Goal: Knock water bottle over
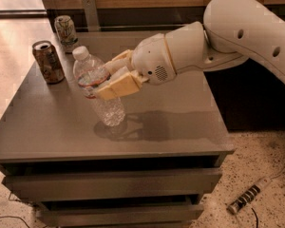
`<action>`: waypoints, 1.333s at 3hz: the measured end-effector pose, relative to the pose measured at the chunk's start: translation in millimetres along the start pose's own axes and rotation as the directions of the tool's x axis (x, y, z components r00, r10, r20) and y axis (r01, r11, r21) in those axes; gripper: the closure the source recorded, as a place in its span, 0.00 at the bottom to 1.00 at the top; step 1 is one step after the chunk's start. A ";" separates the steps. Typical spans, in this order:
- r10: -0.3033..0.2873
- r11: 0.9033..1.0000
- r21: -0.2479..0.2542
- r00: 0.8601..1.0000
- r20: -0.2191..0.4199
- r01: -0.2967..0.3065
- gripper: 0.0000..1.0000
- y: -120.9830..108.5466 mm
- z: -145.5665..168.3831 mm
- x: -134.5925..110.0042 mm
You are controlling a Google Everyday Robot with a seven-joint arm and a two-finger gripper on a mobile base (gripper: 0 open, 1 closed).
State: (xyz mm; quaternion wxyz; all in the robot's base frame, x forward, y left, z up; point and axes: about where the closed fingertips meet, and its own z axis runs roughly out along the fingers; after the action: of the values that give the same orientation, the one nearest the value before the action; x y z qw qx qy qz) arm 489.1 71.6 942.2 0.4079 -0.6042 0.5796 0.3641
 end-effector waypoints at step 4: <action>0.008 0.971 0.206 0.855 -0.519 0.117 1.00 -4.0 -10.8 0.3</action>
Offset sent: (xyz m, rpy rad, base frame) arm 0.0131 -0.0315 0.0250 -0.4439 -0.0913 -0.2071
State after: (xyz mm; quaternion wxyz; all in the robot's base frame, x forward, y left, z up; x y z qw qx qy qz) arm 492.7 61.6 946.5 0.3150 -0.6444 0.6885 0.1071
